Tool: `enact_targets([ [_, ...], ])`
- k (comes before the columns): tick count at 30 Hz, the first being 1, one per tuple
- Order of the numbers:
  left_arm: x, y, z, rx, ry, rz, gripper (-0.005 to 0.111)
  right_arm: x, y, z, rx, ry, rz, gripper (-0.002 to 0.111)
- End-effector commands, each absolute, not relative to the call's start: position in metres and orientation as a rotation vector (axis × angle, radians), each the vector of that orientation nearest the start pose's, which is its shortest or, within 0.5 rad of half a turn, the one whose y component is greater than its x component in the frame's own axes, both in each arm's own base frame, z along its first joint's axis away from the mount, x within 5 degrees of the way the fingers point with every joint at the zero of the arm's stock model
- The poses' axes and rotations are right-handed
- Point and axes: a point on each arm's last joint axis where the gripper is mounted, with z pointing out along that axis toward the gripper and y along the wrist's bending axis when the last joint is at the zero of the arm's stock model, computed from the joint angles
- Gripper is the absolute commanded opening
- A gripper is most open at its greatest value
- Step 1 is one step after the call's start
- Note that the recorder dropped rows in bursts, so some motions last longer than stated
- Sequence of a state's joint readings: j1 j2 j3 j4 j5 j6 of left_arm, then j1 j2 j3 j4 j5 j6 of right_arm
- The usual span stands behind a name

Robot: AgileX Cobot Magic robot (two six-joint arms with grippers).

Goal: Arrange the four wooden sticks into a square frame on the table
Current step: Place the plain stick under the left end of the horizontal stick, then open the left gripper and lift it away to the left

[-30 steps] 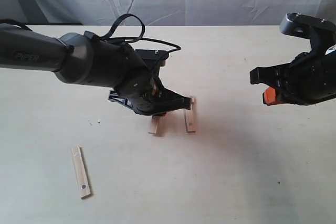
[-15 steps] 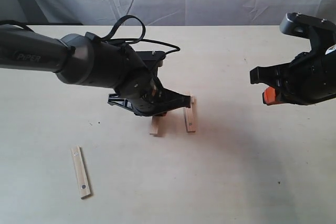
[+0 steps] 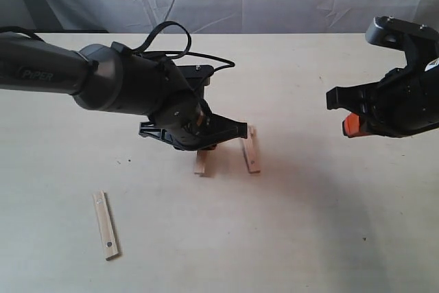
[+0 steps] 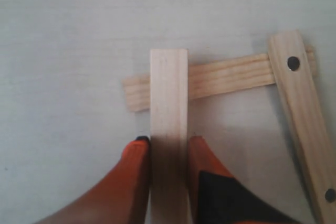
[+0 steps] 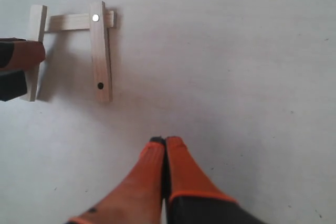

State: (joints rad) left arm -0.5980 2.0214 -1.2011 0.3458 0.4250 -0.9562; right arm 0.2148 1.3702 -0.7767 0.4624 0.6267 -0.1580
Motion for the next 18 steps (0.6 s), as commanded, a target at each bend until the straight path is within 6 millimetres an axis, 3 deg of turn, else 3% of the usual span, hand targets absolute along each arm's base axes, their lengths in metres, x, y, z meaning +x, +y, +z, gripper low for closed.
enact_targets([
  [1,0.337,-0.213,0.129,-0.094,2.685,-0.199,0.021,0.242,0.076,0.229,-0.056,2.665,0.500,0.000],
  [6,0.336,-0.213,0.129,-0.119,2.698,-0.199,0.035,0.242,0.076,0.229,-0.056,2.665,0.500,0.000],
  [10,0.335,-0.213,0.133,-0.152,2.703,-0.213,0.036,0.242,0.076,0.230,-0.051,2.662,0.504,0.000],
  [14,0.333,-0.209,0.151,-0.151,2.682,-0.204,0.035,0.242,0.076,0.230,-0.044,2.661,0.511,0.000],
  [18,0.335,-0.185,0.182,-0.150,2.644,-0.106,0.023,0.241,0.076,0.230,-0.060,2.663,0.509,0.000],
])
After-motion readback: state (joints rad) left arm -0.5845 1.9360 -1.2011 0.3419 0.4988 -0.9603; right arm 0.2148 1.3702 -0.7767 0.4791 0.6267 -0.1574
